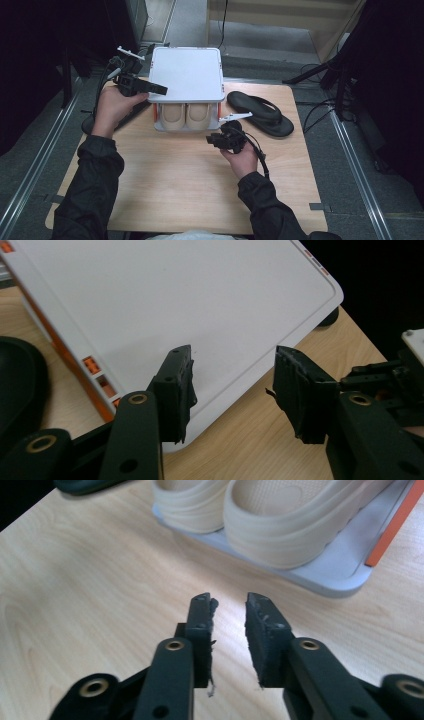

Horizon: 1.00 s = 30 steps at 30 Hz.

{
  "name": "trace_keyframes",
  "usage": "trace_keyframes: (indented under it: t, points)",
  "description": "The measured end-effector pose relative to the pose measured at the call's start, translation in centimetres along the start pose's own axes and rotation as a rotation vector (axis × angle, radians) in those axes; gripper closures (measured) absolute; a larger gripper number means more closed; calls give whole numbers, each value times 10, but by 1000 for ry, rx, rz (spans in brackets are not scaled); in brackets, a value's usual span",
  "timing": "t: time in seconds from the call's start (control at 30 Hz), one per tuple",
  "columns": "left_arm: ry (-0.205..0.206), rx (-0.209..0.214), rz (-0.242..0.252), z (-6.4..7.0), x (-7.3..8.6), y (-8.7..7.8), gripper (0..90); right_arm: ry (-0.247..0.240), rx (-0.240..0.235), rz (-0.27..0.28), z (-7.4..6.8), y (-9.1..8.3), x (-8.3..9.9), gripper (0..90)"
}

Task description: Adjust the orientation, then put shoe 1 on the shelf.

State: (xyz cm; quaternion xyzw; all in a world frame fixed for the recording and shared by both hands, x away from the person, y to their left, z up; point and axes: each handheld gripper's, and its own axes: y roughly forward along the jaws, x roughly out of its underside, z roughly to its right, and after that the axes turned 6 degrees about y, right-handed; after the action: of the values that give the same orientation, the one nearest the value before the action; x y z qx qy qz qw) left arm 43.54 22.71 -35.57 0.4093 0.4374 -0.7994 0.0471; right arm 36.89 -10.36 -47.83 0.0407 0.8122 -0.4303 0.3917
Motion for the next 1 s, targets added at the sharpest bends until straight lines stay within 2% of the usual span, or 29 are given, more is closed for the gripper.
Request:
trace_keyframes:
  t: [0.23, 0.33, 0.43, 0.57, 0.73, 0.83, 1.0]
  points:
    - [-15, -31, 21, -6, 10, -13, 488, -20, -74, 9, -1, -13, 11, 677]
    - [-30, -48, 28, -10, 16, -20, 495, -75, -97, 36, -2, -18, 16, 650]
    - [-45, -62, 38, -14, 23, -27, 525, -81, -119, 42, -2, -23, 19, 609]
    - [-72, -76, 47, -21, 33, -35, 569, -85, -113, 45, -2, -30, 23, 587]
    - [-75, -94, 59, -27, 44, -44, 682, -105, -110, 48, -4, -34, 25, 578]
    - [-73, -120, 58, -30, 52, -47, 761, -108, -130, 61, -6, -36, 28, 571]
    - [-86, -152, 70, -41, 61, -49, 847, -103, -119, 42, -4, -34, 34, 569]
